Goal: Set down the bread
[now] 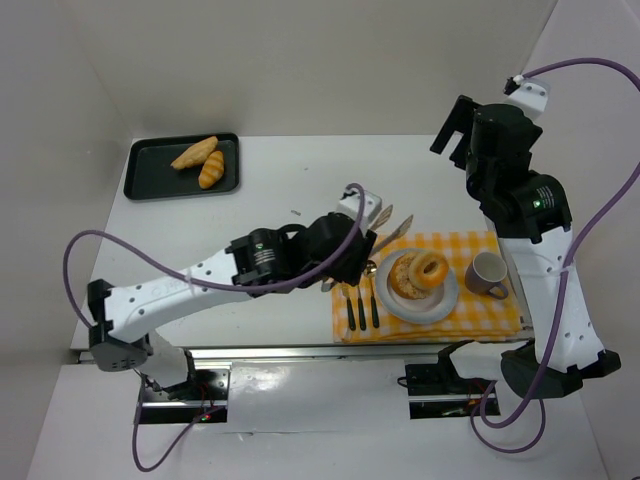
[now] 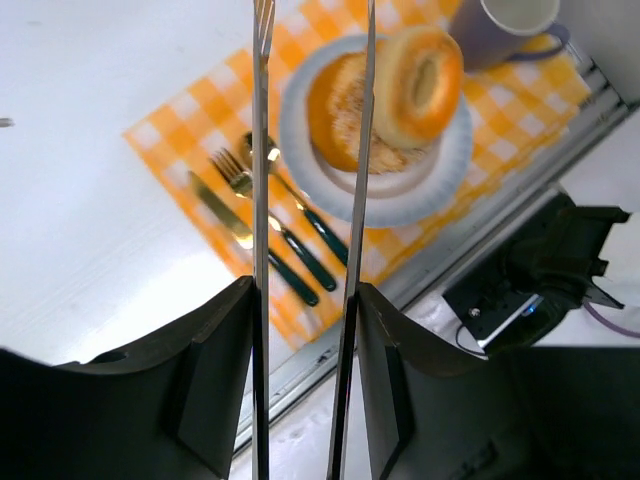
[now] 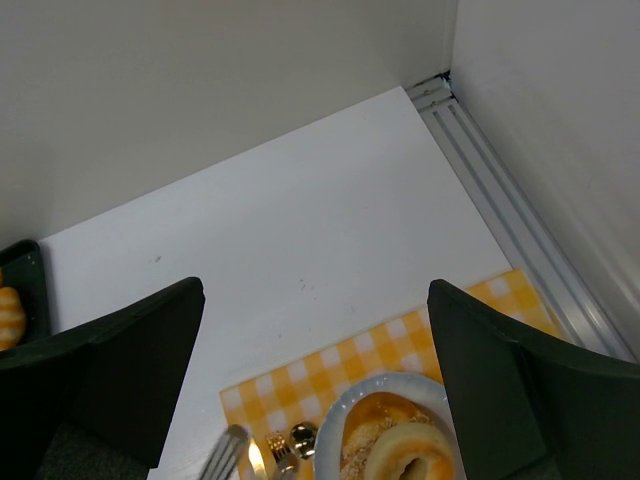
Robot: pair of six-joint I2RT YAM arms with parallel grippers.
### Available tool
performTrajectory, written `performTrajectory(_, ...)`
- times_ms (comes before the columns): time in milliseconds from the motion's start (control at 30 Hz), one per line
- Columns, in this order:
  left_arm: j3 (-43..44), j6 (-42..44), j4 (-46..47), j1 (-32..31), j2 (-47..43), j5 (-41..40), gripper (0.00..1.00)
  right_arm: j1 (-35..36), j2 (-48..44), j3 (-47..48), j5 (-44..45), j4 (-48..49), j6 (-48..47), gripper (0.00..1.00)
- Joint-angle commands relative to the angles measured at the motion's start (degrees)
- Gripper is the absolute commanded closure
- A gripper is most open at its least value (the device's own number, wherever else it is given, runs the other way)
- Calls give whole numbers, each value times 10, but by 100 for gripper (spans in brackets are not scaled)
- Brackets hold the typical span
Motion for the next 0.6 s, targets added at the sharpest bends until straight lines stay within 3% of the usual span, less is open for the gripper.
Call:
performTrajectory(0,-45,-13,-20,32,-58,-68,45,-3,-12,0,-3,-11,3,0)
performTrajectory(67,-81,-19,-20,82,-87,-36,46,-3,-12,-6,-8,-11,3,0)
performTrajectory(100,-135,-14,8,141,-99,3,46,-3,-12,-14,-8,-11,3,0)
performTrajectory(233,-241,-7,101,267,-130,86,46,-3,-12,-29,-22,2,3,0)
performTrajectory(300,-276,-7,129,303,-120,93,46,-3,-6,-29,-29,2,3,0)
performTrajectory(467,-328,-2,225,326,-76,79,46,-3,6,-41,-41,7,3,0)
performTrajectory(567,-333,-2,232,339,-43,85,46,-3,17,-41,-53,7,3,0)
